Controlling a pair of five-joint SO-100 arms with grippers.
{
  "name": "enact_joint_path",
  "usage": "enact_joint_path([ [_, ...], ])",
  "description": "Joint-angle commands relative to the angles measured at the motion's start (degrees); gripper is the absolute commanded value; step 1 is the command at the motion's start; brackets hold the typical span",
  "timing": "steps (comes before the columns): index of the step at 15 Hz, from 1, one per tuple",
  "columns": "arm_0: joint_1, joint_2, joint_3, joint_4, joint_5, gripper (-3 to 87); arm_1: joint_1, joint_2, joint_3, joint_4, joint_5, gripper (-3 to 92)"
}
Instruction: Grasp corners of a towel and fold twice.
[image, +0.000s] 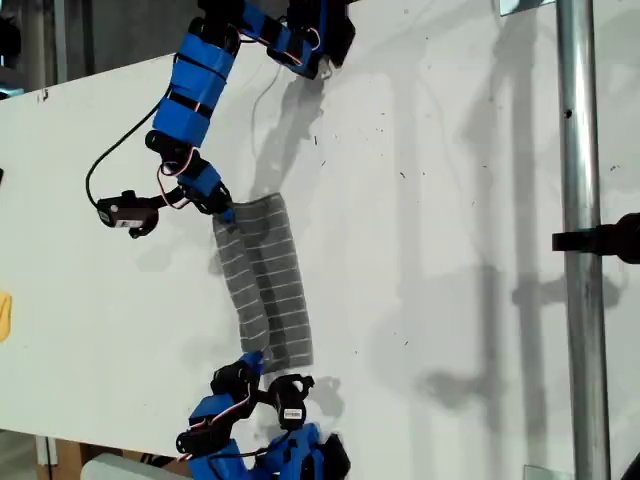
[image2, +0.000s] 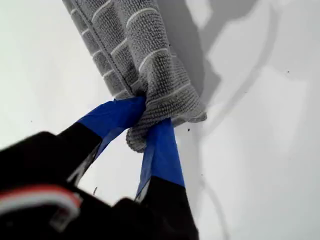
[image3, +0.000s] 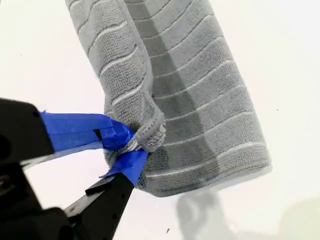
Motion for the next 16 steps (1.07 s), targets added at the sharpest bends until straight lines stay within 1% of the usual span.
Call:
enact_joint_path([
  [1,5.1,4.0,6.6,-7.2,-4.6,-2.9,-5.6,-0.3,1.8,0.3,2.7,-0.3],
  [2,7.2,6.9,12.3,-12.0,-7.4,-2.9,-7.6,-0.7,4.5,-0.6,4.0,-0.3],
  [4,9.2,16.2,26.3,-22.0,-11.2,-2.9,-7.8,-2.3,8.4,-2.8,5.2,-0.3],
  [5,9.3,20.9,30.9,-23.3,-12.2,-2.9,-6.8,-3.6,9.3,-3.6,5.3,-0.3],
  [8,8.4,23.6,33.0,-20.5,-12.7,-2.9,-3.8,-7.9,10.2,-6.4,5.0,-0.3],
  [11,8.2,23.2,33.4,-20.4,-12.4,-2.7,-1.8,-12.6,9.4,-7.3,5.3,-0.3],
  [12,8.7,23.0,33.1,-20.4,-12.5,-1.1,-1.8,-12.7,9.5,-7.3,5.4,-0.2],
  [13,9.4,23.0,32.7,-20.4,-12.6,8.7,-2.0,-11.5,9.5,-6.6,5.7,8.0],
  [14,10.2,23.3,31.6,-19.2,-13.1,19.1,-2.3,-10.0,8.9,-4.9,5.7,27.8],
  [15,10.7,23.6,29.7,-17.1,-13.0,24.4,-2.2,-9.3,6.7,-1.1,5.4,41.4],
  [16,11.0,24.4,27.9,-14.3,-13.0,24.4,-1.7,-6.8,6.4,1.7,5.3,34.0],
])
